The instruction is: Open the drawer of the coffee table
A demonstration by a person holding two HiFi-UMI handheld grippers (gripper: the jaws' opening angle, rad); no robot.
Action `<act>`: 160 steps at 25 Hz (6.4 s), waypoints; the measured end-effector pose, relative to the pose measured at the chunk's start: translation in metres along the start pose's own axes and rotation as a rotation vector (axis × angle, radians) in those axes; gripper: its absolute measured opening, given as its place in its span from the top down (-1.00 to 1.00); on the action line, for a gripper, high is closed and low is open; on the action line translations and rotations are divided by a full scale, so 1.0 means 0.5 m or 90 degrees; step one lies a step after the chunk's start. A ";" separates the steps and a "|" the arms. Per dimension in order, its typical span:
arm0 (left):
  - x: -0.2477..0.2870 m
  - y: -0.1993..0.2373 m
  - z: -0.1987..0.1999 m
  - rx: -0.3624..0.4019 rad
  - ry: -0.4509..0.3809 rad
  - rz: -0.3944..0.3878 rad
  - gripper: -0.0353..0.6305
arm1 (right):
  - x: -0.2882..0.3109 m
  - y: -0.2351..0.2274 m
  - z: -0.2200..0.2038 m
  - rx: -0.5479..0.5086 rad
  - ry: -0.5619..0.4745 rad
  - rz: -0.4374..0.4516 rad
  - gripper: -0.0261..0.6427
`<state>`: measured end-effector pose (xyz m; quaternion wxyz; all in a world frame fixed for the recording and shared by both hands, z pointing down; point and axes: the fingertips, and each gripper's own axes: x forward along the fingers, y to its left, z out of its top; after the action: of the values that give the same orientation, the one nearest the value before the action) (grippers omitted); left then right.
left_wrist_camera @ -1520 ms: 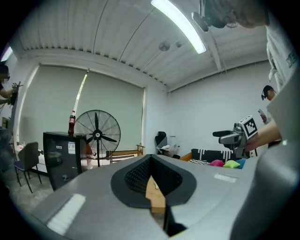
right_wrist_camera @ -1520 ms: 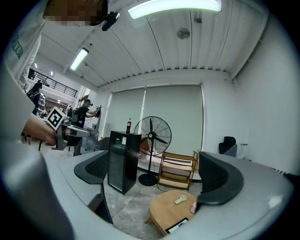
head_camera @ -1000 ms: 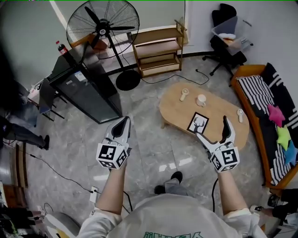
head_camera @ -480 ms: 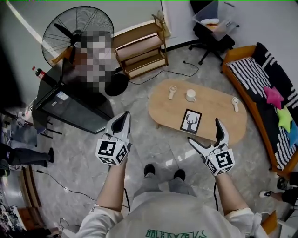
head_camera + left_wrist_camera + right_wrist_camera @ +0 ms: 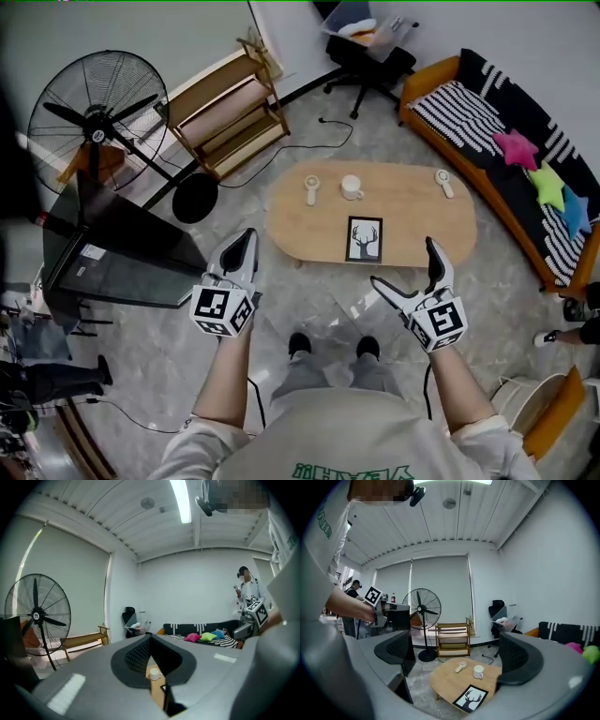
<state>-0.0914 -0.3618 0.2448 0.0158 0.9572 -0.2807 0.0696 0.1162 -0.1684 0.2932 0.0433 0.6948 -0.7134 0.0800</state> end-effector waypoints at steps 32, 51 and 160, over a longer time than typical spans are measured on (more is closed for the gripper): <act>0.160 0.064 -0.847 -0.070 0.069 -0.022 0.90 | 0.284 0.092 -0.958 0.142 0.171 0.036 -0.83; 0.211 0.048 -0.852 -0.003 -0.075 -0.079 0.90 | 0.410 -0.021 -1.257 0.830 -0.207 0.067 -0.67; 0.185 0.038 -0.483 -0.079 -0.004 -0.069 0.90 | 0.240 0.048 -0.529 0.314 -0.026 0.194 0.09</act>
<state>-0.0548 -0.4106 0.4969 0.0778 0.9683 -0.2323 0.0484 0.0753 -0.2397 0.5725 -0.1538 0.5708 -0.7693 0.2423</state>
